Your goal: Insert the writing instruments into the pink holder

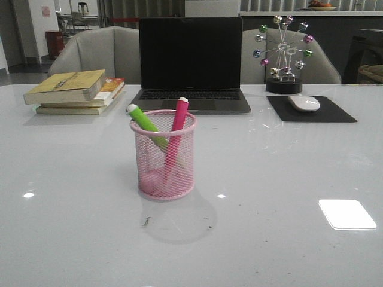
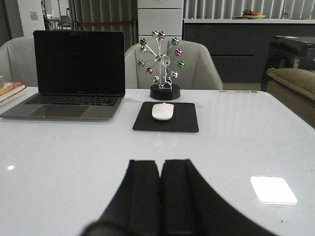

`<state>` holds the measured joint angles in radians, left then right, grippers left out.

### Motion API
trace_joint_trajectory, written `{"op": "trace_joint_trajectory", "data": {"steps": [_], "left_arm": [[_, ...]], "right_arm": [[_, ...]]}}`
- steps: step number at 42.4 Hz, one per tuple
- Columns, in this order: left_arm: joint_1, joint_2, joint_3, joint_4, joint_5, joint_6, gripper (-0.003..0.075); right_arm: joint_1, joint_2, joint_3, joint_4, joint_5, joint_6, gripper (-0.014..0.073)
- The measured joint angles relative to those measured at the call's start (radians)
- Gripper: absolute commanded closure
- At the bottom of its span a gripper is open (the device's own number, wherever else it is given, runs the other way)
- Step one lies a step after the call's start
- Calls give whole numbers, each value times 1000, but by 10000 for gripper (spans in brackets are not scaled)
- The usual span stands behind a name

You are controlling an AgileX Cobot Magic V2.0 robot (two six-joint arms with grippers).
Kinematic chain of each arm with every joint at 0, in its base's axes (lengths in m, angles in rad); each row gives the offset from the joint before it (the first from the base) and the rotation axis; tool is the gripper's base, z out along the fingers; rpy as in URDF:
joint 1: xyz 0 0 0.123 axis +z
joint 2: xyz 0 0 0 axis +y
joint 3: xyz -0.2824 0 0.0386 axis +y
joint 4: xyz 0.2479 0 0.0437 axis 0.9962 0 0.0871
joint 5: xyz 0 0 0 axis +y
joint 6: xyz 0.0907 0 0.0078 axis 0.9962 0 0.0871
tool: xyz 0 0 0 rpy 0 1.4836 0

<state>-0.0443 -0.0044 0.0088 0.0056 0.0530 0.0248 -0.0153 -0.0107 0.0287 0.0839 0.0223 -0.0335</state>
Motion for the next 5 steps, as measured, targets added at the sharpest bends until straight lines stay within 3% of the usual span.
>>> {"op": "trace_joint_trajectory", "data": {"steps": [5], "left_arm": [[0,0,0,0,0,0,620]], "right_arm": [[0,0,0,0,0,0,536]]}}
